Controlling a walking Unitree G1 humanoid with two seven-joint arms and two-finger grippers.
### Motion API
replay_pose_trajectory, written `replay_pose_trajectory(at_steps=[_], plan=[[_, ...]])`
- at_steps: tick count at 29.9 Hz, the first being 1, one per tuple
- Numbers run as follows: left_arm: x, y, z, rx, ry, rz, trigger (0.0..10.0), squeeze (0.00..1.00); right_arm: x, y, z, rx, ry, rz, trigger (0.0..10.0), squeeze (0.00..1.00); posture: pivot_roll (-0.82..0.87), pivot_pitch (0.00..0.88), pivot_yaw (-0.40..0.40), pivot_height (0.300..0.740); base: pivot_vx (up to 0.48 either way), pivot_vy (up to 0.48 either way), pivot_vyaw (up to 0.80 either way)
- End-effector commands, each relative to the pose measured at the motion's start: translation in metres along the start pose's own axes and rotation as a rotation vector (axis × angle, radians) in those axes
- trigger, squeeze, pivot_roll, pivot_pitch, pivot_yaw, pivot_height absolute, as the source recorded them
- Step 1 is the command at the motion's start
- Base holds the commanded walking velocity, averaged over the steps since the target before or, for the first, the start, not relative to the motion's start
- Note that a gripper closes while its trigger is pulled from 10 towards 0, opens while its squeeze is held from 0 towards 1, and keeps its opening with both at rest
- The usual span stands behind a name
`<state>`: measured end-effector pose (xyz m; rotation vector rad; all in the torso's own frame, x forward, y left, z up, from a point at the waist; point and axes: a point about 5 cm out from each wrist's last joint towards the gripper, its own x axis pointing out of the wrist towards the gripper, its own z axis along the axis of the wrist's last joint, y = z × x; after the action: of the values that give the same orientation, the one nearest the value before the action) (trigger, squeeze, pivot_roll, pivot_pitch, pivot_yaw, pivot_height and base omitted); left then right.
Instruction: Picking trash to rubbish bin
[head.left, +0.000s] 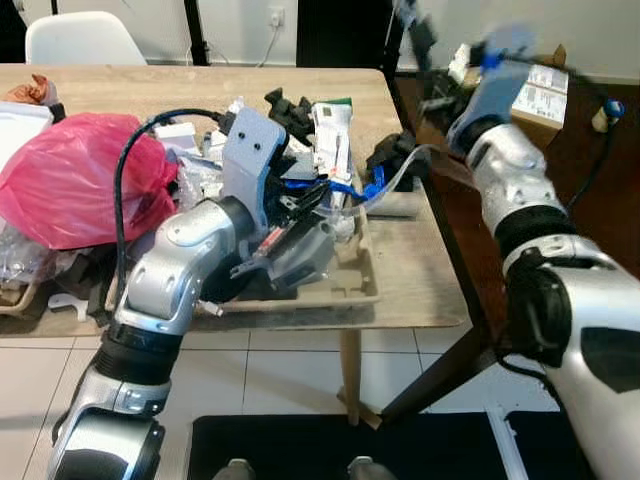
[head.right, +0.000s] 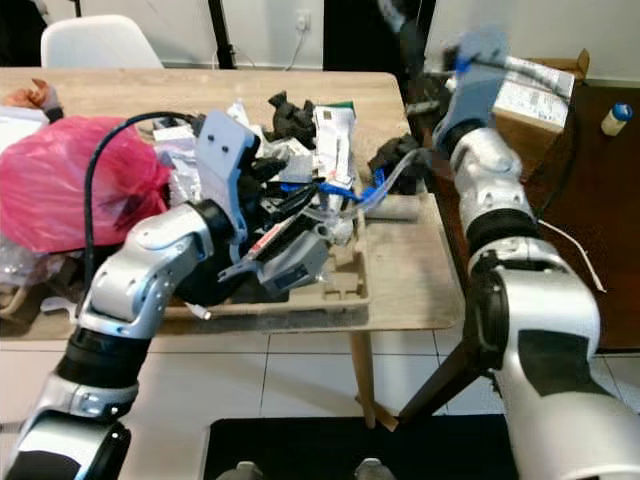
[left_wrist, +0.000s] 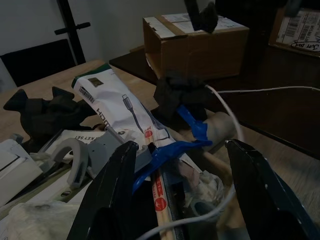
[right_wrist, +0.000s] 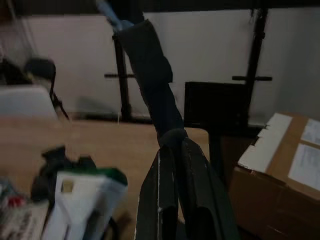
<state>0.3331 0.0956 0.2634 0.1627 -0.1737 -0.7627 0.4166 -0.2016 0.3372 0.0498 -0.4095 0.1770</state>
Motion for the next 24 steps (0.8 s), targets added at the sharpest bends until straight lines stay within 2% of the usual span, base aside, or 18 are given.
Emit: replay_pose_trajectory(at_steps=[1, 3, 4, 6, 7, 8, 10, 12, 16, 19, 20, 22, 24], plan=[[0.001, 0.000, 0.000, -0.011, -0.011, -0.002, 10.0, 0.00, -0.001, -0.005, 0.001, 0.001, 0.015, 0.000, 0.7, 0.00, 0.03, 0.142, 0.009, 0.740, 0.000, 0.000, 0.00], [0.001, -0.001, 0.000, -0.011, -0.012, -0.002, 10.0, 0.00, -0.002, -0.006, 0.000, -0.061, 0.039, 0.026, 0.7, 0.00, 0.03, 0.142, 0.009, 0.740, 0.000, 0.000, 0.00], [0.001, -0.002, -0.001, -0.016, -0.015, -0.003, 10.0, 0.00, -0.002, -0.007, 0.000, 0.030, 0.024, 0.024, 2.7, 0.00, 0.03, 0.140, 0.003, 0.740, 0.000, 0.000, 0.00], [0.001, -0.002, -0.001, -0.016, -0.015, -0.003, 10.0, 0.00, -0.002, -0.007, 0.000, 0.030, 0.024, 0.024, 2.7, 0.00, 0.03, 0.140, 0.003, 0.740, 0.000, 0.000, 0.00], [0.001, -0.002, -0.002, -0.018, -0.016, 0.001, 10.0, 0.00, -0.002, -0.008, 0.003, 0.152, -0.007, 0.036, 0.0, 0.00, 0.03, 0.137, 0.001, 0.740, 0.000, 0.000, 0.00], [0.001, -0.002, -0.002, -0.018, -0.016, 0.001, 10.0, 0.00, -0.002, -0.008, 0.003, 0.152, -0.007, 0.036, 0.0, 0.00, 0.03, 0.137, 0.001, 0.740, 0.000, 0.000, 0.00], [0.000, -0.001, -0.002, -0.019, -0.019, 0.002, 10.0, 0.00, -0.002, -0.008, 0.008, 0.270, -0.041, 0.074, 0.0, 0.00, 0.04, 0.134, -0.002, 0.740, 0.000, 0.000, 0.00], [-0.001, -0.001, -0.001, -0.021, -0.024, 0.002, 10.0, 0.00, -0.002, -0.010, 0.013, 0.342, -0.074, 0.119, 0.0, 0.00, 0.04, 0.130, -0.004, 0.740, 0.000, 0.000, 0.00], [-0.006, 0.003, 0.005, -0.087, -0.082, -0.001, 10.0, 0.00, -0.005, -0.017, 0.023, 0.452, -0.126, 0.194, 0.0, 0.00, 0.03, 0.118, -0.005, 0.740, 0.000, 0.000, 0.00], [-0.018, 0.008, 0.017, -0.176, -0.179, -0.045, 10.0, 0.00, -0.016, -0.028, 0.034, 0.578, -0.185, 0.347, 0.0, 0.00, 0.02, 0.109, -0.002, 0.740, 0.000, 0.000, 0.00], [-0.018, 0.008, 0.017, -0.176, -0.179, -0.045, 10.0, 0.00, -0.016, -0.028, 0.034, 0.578, -0.185, 0.347, 0.0, 0.00, 0.02, 0.109, -0.002, 0.740, 0.000, 0.000, 0.00], [-0.027, 0.010, 0.022, -0.201, -0.216, -0.074, 10.0, 0.00, -0.026, -0.037, 0.037, 0.646, -0.215, 0.416, 0.0, 0.00, 0.01, 0.107, -0.001, 0.740, 0.000, 0.000, 0.00], [-0.037, 0.009, 0.022, -0.205, -0.232, -0.107, 10.0, 0.00, -0.035, -0.040, 0.033, 0.673, -0.210, 0.477, 0.0, 0.00, 0.01, 0.102, -0.002, 0.740, 0.000, 0.000, 0.00]])
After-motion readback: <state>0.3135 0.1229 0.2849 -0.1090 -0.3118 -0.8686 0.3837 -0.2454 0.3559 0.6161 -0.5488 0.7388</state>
